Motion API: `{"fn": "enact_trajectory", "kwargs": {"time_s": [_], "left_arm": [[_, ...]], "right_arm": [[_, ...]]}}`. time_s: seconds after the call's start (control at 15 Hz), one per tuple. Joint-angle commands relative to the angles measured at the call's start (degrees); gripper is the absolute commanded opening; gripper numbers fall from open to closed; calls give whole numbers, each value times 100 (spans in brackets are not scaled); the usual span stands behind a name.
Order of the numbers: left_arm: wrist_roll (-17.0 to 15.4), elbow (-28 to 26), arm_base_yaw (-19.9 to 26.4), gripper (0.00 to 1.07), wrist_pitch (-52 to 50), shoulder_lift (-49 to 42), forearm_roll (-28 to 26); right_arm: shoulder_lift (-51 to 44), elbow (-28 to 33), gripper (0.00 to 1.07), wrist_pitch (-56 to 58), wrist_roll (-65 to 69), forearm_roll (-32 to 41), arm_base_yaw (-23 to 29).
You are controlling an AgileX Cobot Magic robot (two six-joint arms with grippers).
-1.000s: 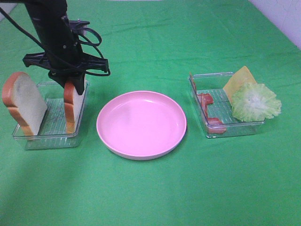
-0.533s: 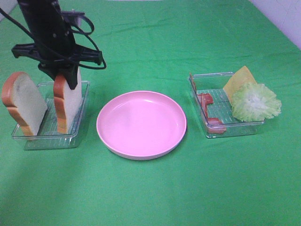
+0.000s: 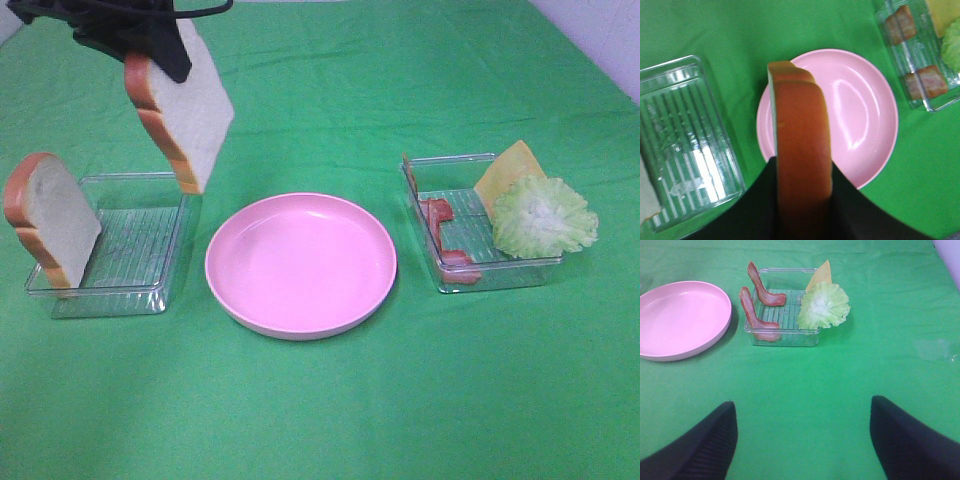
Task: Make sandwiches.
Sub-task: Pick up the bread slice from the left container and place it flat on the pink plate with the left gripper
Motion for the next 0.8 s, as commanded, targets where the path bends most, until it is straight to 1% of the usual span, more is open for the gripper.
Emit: {"fn": "enact_trajectory", "kwargs": {"time_s": [0.07,0.13,0.2,0.33,0.4,0.47,0.53,0.6,0.8], "left_arm": [[327,6,0,0,-189,390,-859],[418,6,0,0,-189,504,-1066],[825,6,0,0,-229,974,-1919],[1312,6,0,0,-355,1455,-2796],[1392,6,0,0,-378,1553,-2956],[1518,6,0,0,-453,1782,-3266],[1518,6,0,0,-476,1988,-3478],[1518,6,0,0,-476,2137,-3570],[1490,6,-6,0,-487,2378,-3581]], "right_arm": [[-92,0,71,-34,-52,17,-29],[-92,0,71,-34,-52,17,-29],[-92,0,71,-34,-52,17,-29],[-92,0,71,-34,-52,17,-29],[-92,0,71,-34,-52,17,-29],[-92,0,71,-34,-52,17,-29],[-92,0,71,-34,-52,17,-29],[-92,0,71,-34,-52,17,-29],[-92,0,71,-34,-52,17,-29]]}}
